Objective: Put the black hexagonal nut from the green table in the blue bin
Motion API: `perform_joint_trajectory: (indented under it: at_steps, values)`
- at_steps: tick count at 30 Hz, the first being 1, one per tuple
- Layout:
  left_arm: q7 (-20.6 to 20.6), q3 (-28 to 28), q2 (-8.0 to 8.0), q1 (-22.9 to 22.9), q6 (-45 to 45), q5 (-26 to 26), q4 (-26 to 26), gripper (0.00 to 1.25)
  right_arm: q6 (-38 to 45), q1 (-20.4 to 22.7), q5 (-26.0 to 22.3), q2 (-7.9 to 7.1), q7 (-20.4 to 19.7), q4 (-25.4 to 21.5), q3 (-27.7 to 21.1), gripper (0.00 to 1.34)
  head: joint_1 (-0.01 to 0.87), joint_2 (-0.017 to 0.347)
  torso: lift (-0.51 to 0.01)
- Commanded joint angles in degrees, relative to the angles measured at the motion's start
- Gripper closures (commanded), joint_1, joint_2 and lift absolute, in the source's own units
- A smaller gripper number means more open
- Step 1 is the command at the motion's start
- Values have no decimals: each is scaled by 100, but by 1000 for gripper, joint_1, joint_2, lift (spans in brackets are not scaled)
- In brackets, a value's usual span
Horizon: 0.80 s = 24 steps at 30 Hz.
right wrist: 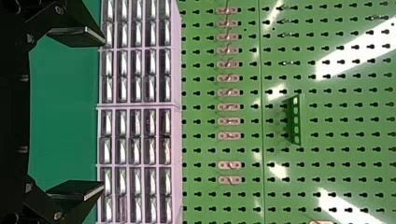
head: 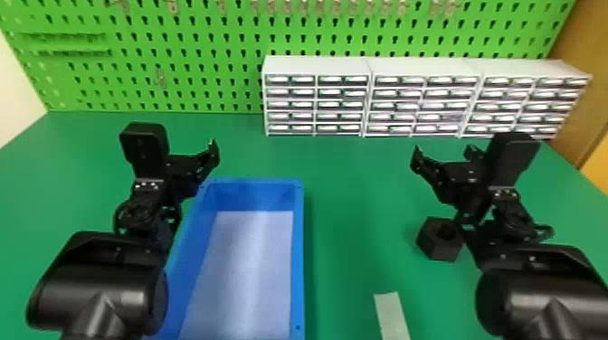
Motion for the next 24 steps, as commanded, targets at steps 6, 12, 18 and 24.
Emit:
perform_joint_trajectory:
  at_steps: [6, 12, 18, 24]
  values:
    - [0, 10, 6, 1, -4, 0, 0, 248, -20, -9, 27, 8, -44, 0, -57, 209, 686, 51, -96]
    - [0, 10, -3, 1, -4, 9, 0, 248, -20, -9, 27, 8, -53, 9, -48, 209, 686, 51, -96]
    - [0, 19, -3, 9, -4, 18, 9, 248, -20, -17, 71, 8, -53, 18, 31, 209, 686, 51, -96]
    - [0, 10, -3, -17, -4, 18, 9, 248, -20, -9, 88, 8, -53, 26, 23, 209, 686, 51, -96]
